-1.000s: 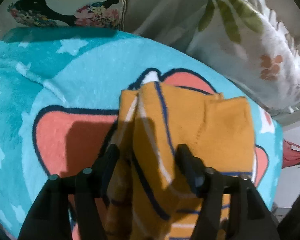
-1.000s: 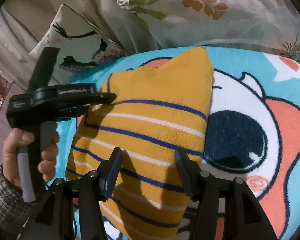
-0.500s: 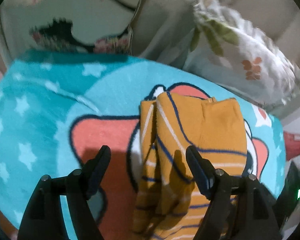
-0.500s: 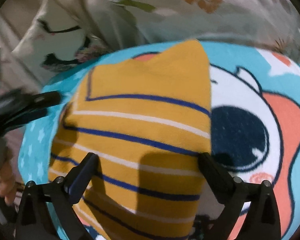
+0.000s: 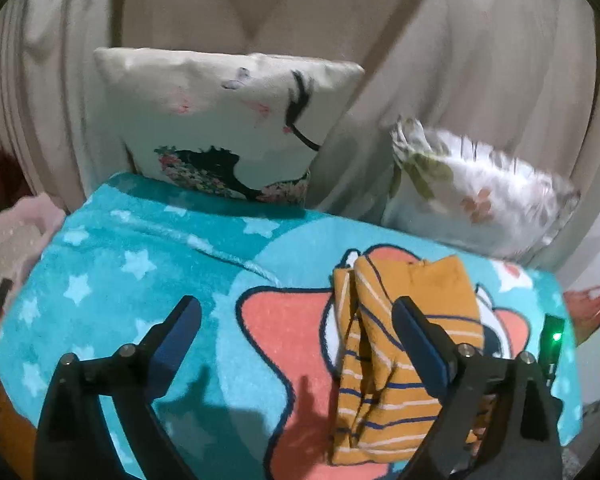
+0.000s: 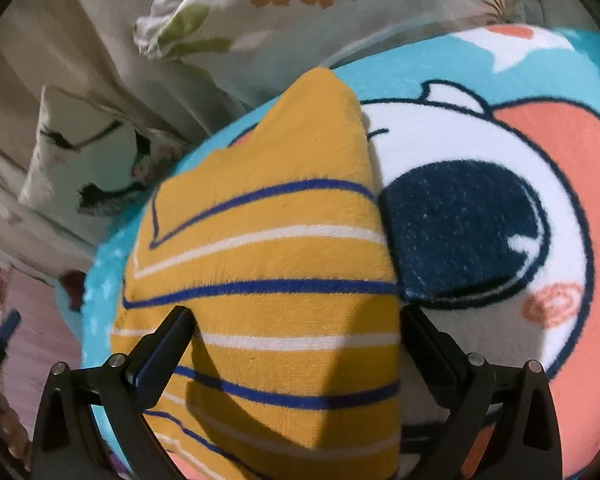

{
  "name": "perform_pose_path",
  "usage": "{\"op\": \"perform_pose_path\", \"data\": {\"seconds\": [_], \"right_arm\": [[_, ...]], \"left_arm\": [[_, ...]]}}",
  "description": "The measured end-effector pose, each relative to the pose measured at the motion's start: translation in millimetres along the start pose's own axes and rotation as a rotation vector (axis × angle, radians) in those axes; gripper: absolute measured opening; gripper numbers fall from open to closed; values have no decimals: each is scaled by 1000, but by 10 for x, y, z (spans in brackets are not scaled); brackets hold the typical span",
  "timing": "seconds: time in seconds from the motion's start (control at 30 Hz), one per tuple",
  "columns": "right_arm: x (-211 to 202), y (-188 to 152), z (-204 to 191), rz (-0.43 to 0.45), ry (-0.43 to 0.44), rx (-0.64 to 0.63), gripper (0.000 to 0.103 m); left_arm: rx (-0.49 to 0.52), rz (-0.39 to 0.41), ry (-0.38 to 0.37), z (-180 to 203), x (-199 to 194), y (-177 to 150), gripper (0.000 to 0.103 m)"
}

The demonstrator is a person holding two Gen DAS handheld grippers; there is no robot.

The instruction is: Fold small clothes

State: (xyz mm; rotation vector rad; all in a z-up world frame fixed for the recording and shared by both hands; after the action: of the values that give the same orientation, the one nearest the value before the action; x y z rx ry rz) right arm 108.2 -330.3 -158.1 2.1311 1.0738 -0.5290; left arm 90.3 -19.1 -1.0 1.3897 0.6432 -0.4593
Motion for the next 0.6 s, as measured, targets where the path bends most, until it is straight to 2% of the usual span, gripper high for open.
{"op": "perform_pose_path", "data": {"seconds": [0.07, 0.13, 0.17, 0.23, 0.33, 0.4, 0.43, 0.5, 0.53, 0.6], "right_arm": [[6, 38, -8, -44, 6, -12, 103], [47, 65, -62, -108, -35, -47, 103], [47, 73, -77, -112, -70, -42, 103], [-40, 80, -112, -94, -150, -17, 103], [-338, 56, -239, -4, -254, -47, 103], [-563, 31, -357, 39, -303, -88, 103], [-659, 16, -422, 63, -327, -112, 103], [-844, -27, -574, 127, -388, -177, 103], [-910, -61, -641, 152, -416, -206, 103], [-1003, -146, -758, 181, -488, -262, 103]], "left_arm": [[-6, 25, 41, -79, -86, 11, 96], [5, 78, 113, -147, -186, 24, 96], [8, 107, 139, -181, -249, 27, 96], [7, 169, 191, -239, -378, 45, 97], [2, 260, 228, -287, -567, 86, 103], [2, 304, 207, -285, -662, 118, 103], [-1, 304, 172, -285, -680, 130, 103], [21, 219, 90, -224, -596, 151, 103], [43, 160, 20, -174, -512, 146, 103], [74, 112, -16, -96, -403, 96, 103]]}}
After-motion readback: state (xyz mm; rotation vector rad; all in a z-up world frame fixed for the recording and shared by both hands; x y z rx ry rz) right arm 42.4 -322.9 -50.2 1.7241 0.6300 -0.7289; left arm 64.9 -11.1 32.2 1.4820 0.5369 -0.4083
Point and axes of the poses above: each gripper's, at about its wrist camera, not at the fingertips, and x roughly the way its jaws point, z to its right, y to its top, the point moved 2 cm from there along x, roughly the way its jaws point, and after that the axes turned 10 degrees about y, right-handed, at the moved point
